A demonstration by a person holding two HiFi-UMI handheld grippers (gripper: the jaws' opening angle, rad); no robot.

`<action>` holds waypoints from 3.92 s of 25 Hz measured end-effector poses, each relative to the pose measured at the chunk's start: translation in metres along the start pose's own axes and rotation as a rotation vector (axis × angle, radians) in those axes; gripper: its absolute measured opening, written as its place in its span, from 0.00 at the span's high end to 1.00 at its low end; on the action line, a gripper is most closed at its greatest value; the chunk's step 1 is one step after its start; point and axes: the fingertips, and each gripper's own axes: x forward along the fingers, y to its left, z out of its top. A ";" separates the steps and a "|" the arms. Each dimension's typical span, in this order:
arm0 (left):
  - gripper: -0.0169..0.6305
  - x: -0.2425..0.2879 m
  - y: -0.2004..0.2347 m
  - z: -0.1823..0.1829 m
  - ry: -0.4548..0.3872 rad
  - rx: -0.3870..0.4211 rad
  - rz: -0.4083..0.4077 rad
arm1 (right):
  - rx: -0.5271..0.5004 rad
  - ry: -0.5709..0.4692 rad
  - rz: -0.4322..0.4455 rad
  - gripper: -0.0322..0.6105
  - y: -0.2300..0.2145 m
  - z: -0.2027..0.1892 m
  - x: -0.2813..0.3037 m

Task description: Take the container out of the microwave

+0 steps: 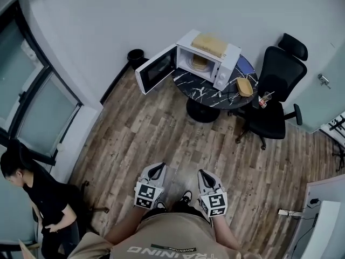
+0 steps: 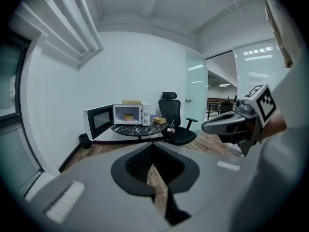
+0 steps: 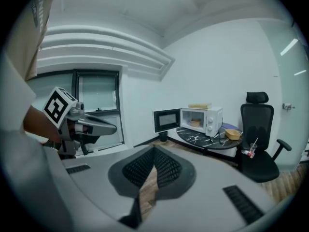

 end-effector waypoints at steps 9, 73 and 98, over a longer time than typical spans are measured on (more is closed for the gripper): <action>0.96 0.067 0.007 0.024 0.049 0.039 0.041 | 0.042 -0.091 0.114 0.94 -0.077 0.018 0.041; 0.96 0.432 0.176 0.150 0.116 0.213 -0.197 | 0.127 0.003 0.035 0.94 -0.321 0.102 0.382; 0.96 0.570 0.234 0.174 0.125 0.510 -0.464 | 0.149 0.041 -0.258 0.94 -0.370 0.143 0.438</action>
